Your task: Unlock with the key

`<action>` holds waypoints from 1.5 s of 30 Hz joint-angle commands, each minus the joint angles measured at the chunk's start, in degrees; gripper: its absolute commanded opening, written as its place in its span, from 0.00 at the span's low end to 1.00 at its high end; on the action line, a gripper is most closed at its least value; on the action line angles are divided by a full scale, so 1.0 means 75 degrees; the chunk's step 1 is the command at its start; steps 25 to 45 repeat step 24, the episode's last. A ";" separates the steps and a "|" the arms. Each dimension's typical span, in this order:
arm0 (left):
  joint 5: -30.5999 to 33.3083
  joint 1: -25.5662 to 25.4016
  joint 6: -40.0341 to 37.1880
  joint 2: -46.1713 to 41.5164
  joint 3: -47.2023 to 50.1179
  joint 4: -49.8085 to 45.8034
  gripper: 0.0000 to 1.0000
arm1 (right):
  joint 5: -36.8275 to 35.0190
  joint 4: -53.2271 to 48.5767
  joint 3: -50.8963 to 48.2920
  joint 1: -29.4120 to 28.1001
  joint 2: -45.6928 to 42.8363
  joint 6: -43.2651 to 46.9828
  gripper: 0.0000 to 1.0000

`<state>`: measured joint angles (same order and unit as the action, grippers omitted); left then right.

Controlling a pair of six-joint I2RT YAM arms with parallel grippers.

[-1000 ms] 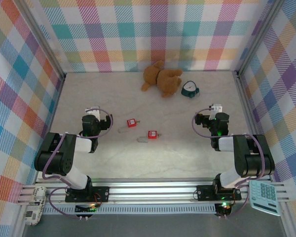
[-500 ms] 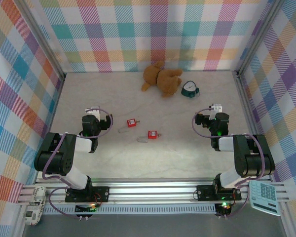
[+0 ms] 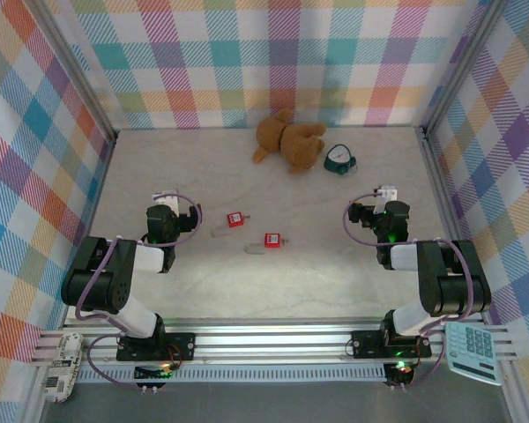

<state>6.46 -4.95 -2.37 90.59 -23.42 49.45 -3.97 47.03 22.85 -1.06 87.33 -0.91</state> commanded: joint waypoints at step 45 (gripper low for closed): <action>-0.0266 0.0070 -0.0077 0.0012 -0.0018 0.0027 1.00 | 0.0101 0.0033 0.0082 0.0013 0.0063 -0.0078 0.99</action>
